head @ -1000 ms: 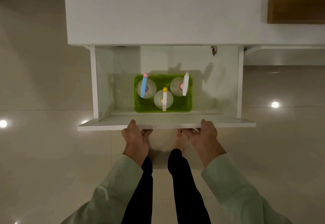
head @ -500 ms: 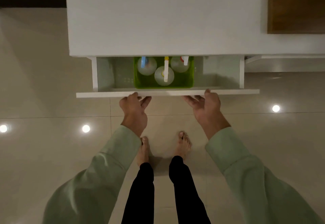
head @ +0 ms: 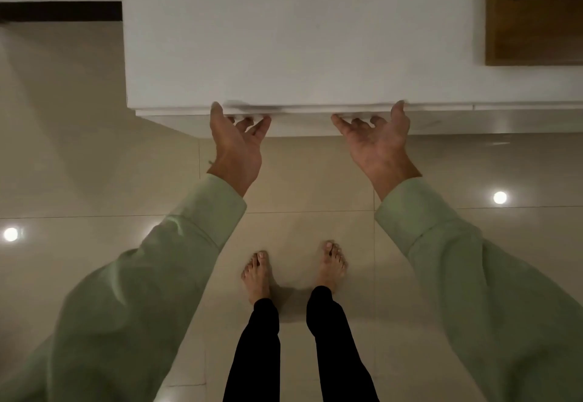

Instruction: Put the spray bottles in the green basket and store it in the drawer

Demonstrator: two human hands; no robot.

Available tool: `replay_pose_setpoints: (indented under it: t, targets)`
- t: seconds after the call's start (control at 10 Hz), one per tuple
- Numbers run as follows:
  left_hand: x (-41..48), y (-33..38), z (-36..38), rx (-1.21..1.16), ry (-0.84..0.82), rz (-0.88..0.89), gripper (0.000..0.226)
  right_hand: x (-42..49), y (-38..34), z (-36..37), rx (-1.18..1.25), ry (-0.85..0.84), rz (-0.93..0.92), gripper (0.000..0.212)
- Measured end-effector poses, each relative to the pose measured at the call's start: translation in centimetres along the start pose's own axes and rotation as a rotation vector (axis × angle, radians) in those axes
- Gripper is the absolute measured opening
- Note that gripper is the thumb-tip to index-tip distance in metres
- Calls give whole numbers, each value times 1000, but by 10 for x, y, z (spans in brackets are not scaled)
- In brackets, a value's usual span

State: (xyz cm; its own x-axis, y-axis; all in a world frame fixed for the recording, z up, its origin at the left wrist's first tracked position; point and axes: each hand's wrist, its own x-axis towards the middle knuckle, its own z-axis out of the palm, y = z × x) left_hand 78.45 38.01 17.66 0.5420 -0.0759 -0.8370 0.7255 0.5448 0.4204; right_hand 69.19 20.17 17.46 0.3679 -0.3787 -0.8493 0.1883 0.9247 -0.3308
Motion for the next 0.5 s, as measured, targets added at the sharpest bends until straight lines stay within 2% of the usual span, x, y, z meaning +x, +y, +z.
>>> replay_pose_setpoints:
  t: [0.2,0.3,0.5]
  targets:
    - [6,3,12,-27,-8,-14,52,5,-5,8,-11,-15,7,76]
    - [-4,3,7,84,-34,-35,57,-4,-2,0,-36,-18,22,73]
    - [-34,14,6,305,-24,11,52,-35,1,0,-315,-26,-6,46]
